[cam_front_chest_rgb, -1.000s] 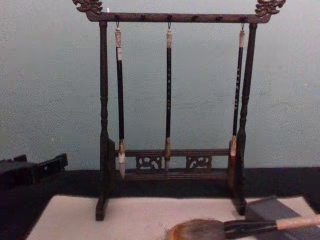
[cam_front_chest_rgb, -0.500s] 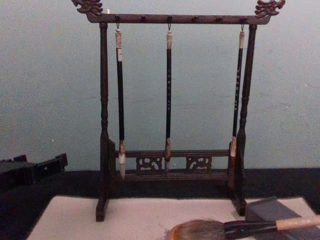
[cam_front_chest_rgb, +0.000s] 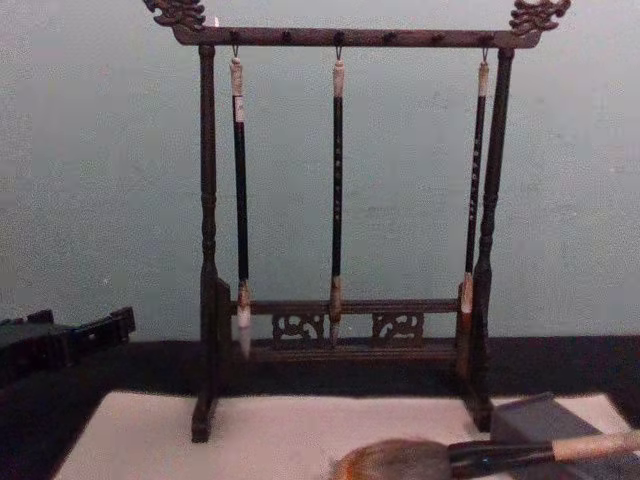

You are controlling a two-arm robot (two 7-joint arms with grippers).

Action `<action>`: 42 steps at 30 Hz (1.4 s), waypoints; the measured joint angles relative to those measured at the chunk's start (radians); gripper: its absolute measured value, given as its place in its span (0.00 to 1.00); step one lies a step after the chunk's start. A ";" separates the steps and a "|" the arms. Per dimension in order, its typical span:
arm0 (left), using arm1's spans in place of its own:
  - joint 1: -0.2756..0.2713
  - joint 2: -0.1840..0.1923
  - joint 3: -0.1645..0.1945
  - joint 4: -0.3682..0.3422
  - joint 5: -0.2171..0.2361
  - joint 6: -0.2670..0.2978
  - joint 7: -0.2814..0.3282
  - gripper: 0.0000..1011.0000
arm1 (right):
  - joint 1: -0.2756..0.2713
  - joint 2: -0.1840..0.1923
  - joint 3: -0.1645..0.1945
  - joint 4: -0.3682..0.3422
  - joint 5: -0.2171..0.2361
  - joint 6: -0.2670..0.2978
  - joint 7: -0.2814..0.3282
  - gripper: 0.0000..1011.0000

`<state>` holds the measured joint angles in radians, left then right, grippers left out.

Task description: Pick up the brush from the inkstone, write on the paper, then place the brush back to its original position.

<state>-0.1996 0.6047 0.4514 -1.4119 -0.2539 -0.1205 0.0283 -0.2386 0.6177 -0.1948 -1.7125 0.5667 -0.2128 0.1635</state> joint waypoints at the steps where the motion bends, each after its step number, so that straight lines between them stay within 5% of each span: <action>1: 0.000 0.000 0.000 0.000 0.000 0.000 0.000 0.99 | 0.001 -0.006 0.002 0.005 0.026 0.009 0.016 1.00; 8: 0.000 0.000 0.000 0.000 0.000 0.000 0.000 0.99 | 0.014 -0.043 0.021 0.041 0.148 0.072 0.085 1.00; 30: 0.000 0.000 0.000 0.000 0.000 0.000 0.000 0.99 | 0.031 -0.114 0.091 0.103 0.250 0.167 0.151 1.00; 42: 0.000 0.000 0.000 0.000 0.000 0.000 0.000 0.99 | 0.065 -0.133 0.087 0.142 0.326 0.228 0.182 1.00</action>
<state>-0.1996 0.6047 0.4514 -1.4120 -0.2539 -0.1205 0.0283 -0.1737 0.4846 -0.1075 -1.5701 0.8929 0.0151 0.3458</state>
